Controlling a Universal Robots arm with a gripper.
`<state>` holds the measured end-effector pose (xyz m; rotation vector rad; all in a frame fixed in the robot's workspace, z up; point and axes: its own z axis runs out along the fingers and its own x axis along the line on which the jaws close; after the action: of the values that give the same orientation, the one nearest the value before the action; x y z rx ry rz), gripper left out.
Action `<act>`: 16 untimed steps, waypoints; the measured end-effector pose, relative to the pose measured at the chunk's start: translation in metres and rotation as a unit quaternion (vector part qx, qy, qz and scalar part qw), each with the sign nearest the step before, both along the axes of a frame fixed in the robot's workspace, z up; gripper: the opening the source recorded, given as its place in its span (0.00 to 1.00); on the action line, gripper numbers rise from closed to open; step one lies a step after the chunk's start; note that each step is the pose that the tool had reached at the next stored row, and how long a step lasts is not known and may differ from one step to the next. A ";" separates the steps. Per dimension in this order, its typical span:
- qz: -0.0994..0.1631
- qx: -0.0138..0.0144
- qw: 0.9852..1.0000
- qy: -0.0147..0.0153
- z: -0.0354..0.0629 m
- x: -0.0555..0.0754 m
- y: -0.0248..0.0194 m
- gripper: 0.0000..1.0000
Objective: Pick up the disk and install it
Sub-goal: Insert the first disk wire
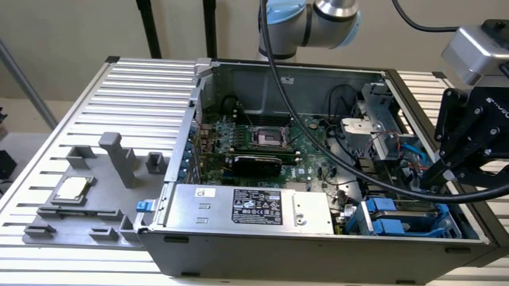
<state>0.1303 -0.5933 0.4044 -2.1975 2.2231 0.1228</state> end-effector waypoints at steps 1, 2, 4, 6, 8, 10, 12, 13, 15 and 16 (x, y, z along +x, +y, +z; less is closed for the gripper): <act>0.000 0.000 1.000 0.000 -0.0005 0.004 0.0005 0.11; 0.000 0.000 1.000 0.000 -0.0012 0.007 0.0011 0.11; 0.001 0.000 1.000 0.000 -0.0035 0.013 0.0026 0.11; 0.001 0.000 1.000 0.000 -0.0063 0.019 0.0041 0.11; 0.002 0.000 1.000 0.000 -0.0092 0.026 0.0058 0.11; 0.002 0.000 1.000 0.000 -0.0127 0.032 0.0077 0.11; 0.002 0.000 1.000 0.000 -0.0164 0.038 0.0099 0.11; 0.002 0.000 1.000 0.000 -0.0183 0.040 0.0110 0.11; 0.003 0.000 1.000 0.000 -0.0220 0.042 0.0142 0.11; 0.003 0.000 1.000 0.000 -0.0237 0.042 0.0161 0.11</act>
<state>0.1726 -0.5772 0.3807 -2.2051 2.2157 0.1230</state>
